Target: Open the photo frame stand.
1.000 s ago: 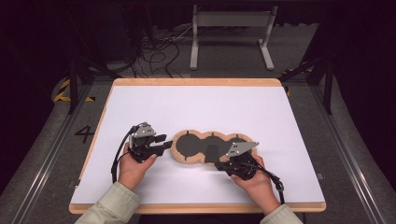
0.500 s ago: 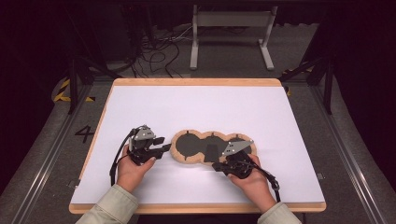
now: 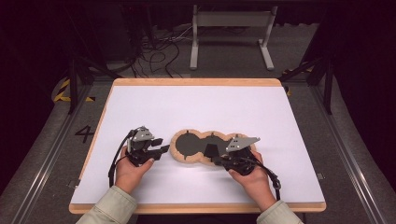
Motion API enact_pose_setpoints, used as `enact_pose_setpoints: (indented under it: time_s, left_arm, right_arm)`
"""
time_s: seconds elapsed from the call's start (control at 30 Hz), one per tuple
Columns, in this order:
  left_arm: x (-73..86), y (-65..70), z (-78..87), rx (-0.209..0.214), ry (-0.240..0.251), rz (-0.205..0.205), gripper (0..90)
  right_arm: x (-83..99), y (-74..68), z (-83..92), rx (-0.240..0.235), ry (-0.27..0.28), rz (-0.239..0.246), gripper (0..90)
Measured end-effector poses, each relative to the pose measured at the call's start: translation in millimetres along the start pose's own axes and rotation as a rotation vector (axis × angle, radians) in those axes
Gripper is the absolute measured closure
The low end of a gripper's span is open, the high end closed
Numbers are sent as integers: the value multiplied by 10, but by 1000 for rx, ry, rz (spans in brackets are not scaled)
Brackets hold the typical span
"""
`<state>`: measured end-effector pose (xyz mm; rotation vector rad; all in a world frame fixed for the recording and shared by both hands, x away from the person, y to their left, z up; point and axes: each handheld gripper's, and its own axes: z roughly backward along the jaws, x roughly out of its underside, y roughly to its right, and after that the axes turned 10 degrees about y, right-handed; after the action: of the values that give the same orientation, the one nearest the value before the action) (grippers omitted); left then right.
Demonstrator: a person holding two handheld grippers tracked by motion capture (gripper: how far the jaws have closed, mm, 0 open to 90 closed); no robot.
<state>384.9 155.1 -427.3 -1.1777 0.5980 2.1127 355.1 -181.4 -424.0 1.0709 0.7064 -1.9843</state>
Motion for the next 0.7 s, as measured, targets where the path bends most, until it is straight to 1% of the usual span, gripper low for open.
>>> enact_pose_setpoints:
  time_s: [0.07, 0.17, 0.23, 0.27, 0.3, 0.37, 0.4, 0.47, 0.5, 0.53, 0.57, 0.67, 0.7]
  left_arm:
    - [14, 5, -11, 4, -12, 7, 590]
    - [28, 17, -7, 6, -30, 2, 588]
    - [38, 21, -3, 12, -33, 3, 587]
    - [60, 27, -9, 21, -55, 9, 587]
    - [70, 29, -15, 20, -66, 3, 586]
    - [82, 36, -17, 19, -71, 4, 587]
    - [91, 38, -14, 26, -81, 5, 587]
    - [92, 39, -12, 27, -82, 6, 587]
    - [92, 43, -6, 33, -87, 16, 587]
    - [91, 37, -8, 36, -84, 12, 585]
    - [89, 32, -11, 45, -90, 19, 582]
    - [93, 29, -61, 62, -115, 39, 555]
    - [90, 27, -67, 65, -118, 37, 551]
  right_arm:
    - [-26, 12, 17, 6, 22, 0, 900]
    - [-59, 42, 34, 11, 52, -8, 900]
    - [-67, 51, 38, 11, 57, -13, 900]
    - [-97, 58, 39, 11, 71, -13, 900]
    - [-113, 56, 38, 14, 73, -7, 900]
    - [-125, 52, 30, 15, 77, -1, 900]
    - [-139, 41, 11, 17, 76, 7, 900]
    - [-141, 34, 1, 18, 74, 9, 900]
    - [-141, 31, -3, 18, 72, 11, 900]
    - [-144, 26, -3, 20, 68, 13, 900]
    - [-146, 25, 0, 20, 65, 13, 900]
    - [-162, 17, 49, 17, 58, 16, 862]
    - [-171, 14, 74, 16, 60, 17, 853]
